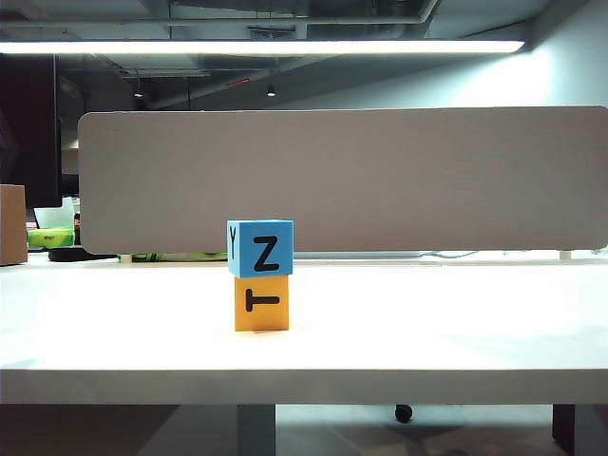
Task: Stack the letter block on the right onto the letter block on the left.
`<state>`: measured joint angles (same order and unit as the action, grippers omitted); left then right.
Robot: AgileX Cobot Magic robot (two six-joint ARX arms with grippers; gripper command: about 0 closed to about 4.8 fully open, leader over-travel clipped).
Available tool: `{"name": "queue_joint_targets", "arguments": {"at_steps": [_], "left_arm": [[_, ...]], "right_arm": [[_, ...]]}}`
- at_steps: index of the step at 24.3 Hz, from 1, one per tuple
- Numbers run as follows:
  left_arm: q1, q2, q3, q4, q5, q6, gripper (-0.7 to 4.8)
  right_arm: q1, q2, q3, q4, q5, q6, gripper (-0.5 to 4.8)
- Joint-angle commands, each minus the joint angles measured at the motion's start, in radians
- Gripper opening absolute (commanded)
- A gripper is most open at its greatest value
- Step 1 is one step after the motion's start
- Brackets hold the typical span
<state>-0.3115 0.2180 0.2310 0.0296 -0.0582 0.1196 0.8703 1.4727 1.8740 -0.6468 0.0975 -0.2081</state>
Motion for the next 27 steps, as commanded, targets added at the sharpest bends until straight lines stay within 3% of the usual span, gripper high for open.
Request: {"name": "queue_joint_targets", "arguments": {"at_steps": [1, 7, 11, 16, 23, 27], "left_arm": [[0.0, 0.0, -0.014, 0.013, -0.006, 0.0, -0.06], [0.0, -0.001, -0.077, 0.022, -0.009, 0.0, -0.05], [-0.001, -0.001, -0.077, 0.011, -0.007, 0.0, -0.05], [-0.001, -0.001, -0.077, 0.01, -0.006, 0.0, -0.05], [0.0, -0.08, -0.079, -0.024, -0.006, 0.0, -0.05], [0.058, -0.159, -0.085, -0.056, -0.301, 0.074, -0.05]], "right_arm": [[-0.002, -0.144, -0.197, 0.077, 0.001, -0.005, -0.09], [0.002, -0.532, -0.682, 0.389, 0.065, 0.043, -0.08], [-0.016, -0.627, -0.814, 0.389, 0.091, 0.043, 0.23], [-0.023, -0.628, -0.832, 0.26, 0.117, 0.043, 0.22], [-0.023, -0.627, -0.832, 0.205, 0.1, 0.043, 0.22], [-0.023, -0.628, -0.832, 0.202, 0.109, 0.043, 0.22]]}}
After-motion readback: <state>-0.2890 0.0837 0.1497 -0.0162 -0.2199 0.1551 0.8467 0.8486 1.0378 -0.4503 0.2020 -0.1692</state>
